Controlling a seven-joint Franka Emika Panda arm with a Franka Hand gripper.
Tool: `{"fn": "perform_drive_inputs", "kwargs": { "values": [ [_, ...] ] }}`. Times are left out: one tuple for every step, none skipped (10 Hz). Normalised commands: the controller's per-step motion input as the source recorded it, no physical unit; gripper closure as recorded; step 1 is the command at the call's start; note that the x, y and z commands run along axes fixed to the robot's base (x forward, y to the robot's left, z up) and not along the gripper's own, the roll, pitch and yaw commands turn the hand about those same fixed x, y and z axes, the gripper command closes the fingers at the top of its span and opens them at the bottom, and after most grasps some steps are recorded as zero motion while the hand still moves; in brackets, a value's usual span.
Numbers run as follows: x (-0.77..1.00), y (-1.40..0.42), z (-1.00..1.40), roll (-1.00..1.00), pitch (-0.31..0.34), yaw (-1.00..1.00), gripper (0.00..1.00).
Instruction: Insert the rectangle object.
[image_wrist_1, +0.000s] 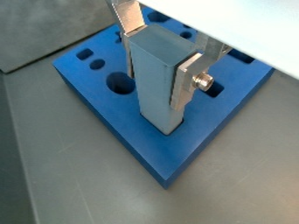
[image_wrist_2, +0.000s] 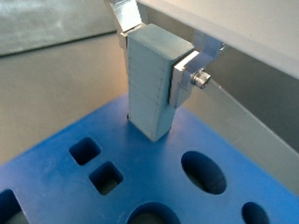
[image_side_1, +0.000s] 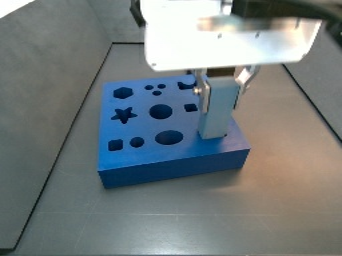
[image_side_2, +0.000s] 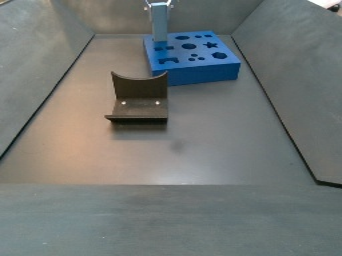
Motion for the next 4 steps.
{"fn": "perform_drive_inputs", "kwargs": {
  "values": [
    [0.0,-0.03,-0.81,0.25,-0.097,0.0,1.0],
    [-0.07,-0.09,-0.69,0.32,-0.101,0.0,1.0],
    [0.0,0.0,-0.16,0.0,-0.043,0.0,1.0],
    [0.0,-0.03,0.0,0.04,0.0,0.0,1.0]
  ]
}}
